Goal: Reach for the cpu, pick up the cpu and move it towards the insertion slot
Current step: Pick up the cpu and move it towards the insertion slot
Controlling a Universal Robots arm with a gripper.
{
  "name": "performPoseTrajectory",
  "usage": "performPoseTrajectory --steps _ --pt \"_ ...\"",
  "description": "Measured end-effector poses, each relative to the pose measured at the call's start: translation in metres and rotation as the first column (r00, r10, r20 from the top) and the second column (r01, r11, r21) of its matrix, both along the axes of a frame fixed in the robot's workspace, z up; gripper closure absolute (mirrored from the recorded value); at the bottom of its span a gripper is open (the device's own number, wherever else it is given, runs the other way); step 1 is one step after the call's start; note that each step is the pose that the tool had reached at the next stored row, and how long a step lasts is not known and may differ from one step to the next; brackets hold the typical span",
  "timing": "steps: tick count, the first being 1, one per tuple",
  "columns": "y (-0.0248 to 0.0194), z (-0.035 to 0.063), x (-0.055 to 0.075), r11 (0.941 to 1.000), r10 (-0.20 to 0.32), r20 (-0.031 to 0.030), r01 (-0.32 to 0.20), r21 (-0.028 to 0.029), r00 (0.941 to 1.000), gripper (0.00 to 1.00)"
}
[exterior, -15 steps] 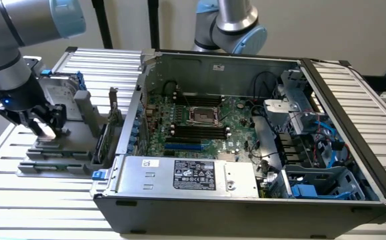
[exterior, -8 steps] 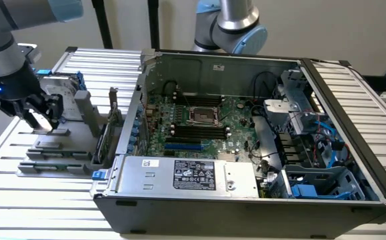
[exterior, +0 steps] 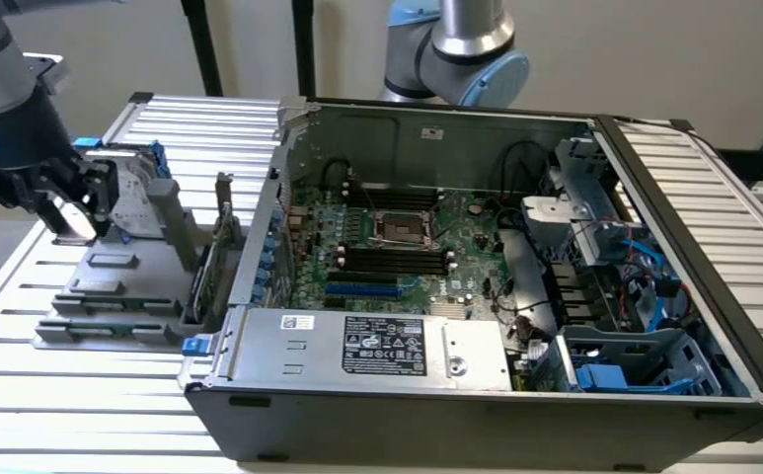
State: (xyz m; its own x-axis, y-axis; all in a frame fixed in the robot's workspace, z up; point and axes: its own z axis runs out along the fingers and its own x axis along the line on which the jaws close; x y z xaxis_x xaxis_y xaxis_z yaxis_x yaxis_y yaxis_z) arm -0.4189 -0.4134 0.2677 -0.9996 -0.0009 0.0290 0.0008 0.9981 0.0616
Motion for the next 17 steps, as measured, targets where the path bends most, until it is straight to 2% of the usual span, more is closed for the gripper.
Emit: performPoseTrajectory --steps 7,17 --pt "0.0 0.0214 0.01 1.0 0.0 0.0017 0.0 0.0002 1.0 0.46" --pt "-0.0001 0.0654 0.051 1.0 0.0 0.0015 0.0 0.0015 1.0 0.46"
